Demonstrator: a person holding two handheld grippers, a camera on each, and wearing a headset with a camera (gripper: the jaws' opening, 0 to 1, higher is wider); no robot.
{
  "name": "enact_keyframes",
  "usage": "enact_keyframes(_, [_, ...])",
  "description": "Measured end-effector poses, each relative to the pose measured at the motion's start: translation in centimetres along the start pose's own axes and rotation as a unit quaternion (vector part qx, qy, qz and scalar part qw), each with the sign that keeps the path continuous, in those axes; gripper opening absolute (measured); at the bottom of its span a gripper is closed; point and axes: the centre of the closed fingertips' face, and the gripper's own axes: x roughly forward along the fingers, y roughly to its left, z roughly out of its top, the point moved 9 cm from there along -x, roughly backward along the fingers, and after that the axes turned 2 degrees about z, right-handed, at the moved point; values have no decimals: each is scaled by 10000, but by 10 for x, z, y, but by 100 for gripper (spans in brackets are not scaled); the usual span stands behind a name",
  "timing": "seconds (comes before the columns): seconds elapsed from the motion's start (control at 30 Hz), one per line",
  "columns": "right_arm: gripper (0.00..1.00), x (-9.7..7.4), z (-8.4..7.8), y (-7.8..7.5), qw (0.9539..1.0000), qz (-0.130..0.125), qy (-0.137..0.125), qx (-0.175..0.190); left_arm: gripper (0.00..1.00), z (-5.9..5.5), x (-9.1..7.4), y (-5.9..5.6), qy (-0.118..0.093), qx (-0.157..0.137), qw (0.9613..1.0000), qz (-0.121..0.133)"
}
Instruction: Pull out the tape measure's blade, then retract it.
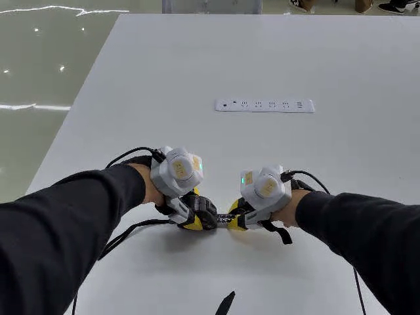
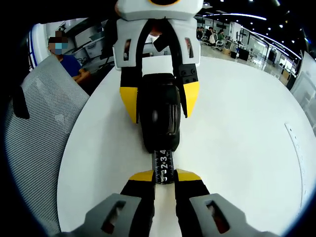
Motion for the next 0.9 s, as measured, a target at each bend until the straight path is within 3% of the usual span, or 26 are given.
enact_keyframes(0.63, [10,-14,-15,-3,9999,5,149,81,35,0,-1,-1,7,35,10000,-9])
enact_keyframes(0.9, [10,-17,-19,-3,9997,-7,184,136,35,1,0,-1,105,162,9998,-19])
